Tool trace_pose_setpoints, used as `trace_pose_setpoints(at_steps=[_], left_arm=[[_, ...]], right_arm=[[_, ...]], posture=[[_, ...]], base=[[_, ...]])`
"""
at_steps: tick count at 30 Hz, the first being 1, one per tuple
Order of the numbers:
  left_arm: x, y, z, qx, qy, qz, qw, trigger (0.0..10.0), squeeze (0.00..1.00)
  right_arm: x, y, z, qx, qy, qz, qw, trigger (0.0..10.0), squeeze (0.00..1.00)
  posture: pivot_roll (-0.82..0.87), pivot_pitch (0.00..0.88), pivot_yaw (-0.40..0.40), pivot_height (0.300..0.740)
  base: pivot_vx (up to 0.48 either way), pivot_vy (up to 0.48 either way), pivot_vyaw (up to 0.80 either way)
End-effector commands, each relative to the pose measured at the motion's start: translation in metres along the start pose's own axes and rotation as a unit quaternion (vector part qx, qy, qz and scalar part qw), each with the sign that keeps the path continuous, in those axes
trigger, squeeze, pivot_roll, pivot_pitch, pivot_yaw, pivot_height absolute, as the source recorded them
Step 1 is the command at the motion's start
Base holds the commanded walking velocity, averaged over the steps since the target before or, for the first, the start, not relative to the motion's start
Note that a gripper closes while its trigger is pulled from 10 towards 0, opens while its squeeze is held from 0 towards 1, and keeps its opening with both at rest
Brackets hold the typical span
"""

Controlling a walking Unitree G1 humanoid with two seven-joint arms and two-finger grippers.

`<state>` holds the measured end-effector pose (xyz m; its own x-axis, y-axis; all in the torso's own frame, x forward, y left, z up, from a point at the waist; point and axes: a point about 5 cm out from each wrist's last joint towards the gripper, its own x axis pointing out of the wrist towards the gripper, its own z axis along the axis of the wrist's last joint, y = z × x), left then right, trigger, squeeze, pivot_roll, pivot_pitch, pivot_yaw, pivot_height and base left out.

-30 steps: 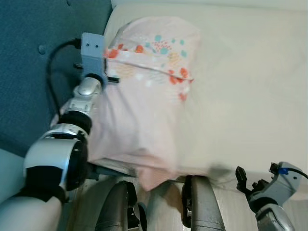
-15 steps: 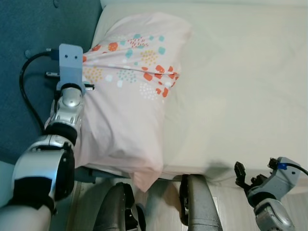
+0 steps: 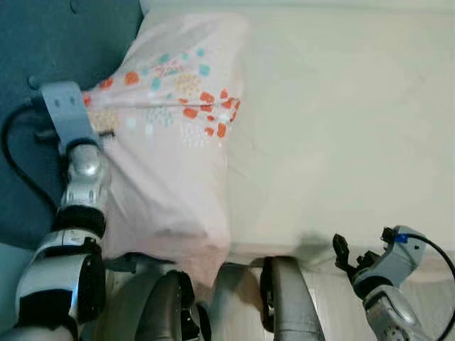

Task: Clean up the room

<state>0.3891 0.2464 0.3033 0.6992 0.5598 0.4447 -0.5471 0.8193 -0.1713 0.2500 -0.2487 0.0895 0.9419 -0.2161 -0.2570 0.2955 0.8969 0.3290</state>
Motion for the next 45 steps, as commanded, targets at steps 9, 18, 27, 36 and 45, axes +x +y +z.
trace_pose_setpoints(at_steps=[9, 18, 27, 36, 45], left_arm=[[0.022, 0.039, 0.061, -0.095, -0.098, 0.122, 0.983, 0.0, 0.0], [-0.005, 0.006, 0.039, -0.074, -0.072, 0.055, 0.993, 0.0, 0.0], [-0.04, -0.02, -0.012, -0.074, 0.022, 0.021, 0.997, 0.0, 0.0], [-0.078, -0.053, -0.051, -0.078, 0.106, -0.061, 0.989, 7.6, 0.0], [-0.099, -0.065, -0.077, -0.005, 0.182, -0.151, 0.972, 10.0, 0.12]], right_arm=[[0.0, -0.004, -0.007, -0.006, 0.014, -0.001, 1.0, 10.0, 0.0], [0.002, -0.003, -0.005, -0.008, 0.012, 0.004, 1.0, 10.0, 0.0], [0.001, -0.001, -0.007, -0.006, 0.013, 0.009, 1.0, 10.0, 0.0], [0.0, -0.001, -0.006, -0.004, 0.01, 0.011, 1.0, 10.0, 0.0], [0.003, -0.004, -0.004, -0.003, 0.006, 0.006, 1.0, 10.0, 0.0]], posture=[[-0.07, 0.312, 0.04, 0.617], [-0.07, 0.32, 0.039, 0.617], [-0.07, 0.325, 0.043, 0.617], [-0.07, 0.323, 0.05, 0.617], [-0.06, 0.299, 0.059, 0.617]], base=[[0.0, 0.0, 0.0], [0.0, 0.0, 0.0], [0.0, 0.0, 0.0], [0.0, 0.0, 0.0], [0.0, 0.0, 0.0]])
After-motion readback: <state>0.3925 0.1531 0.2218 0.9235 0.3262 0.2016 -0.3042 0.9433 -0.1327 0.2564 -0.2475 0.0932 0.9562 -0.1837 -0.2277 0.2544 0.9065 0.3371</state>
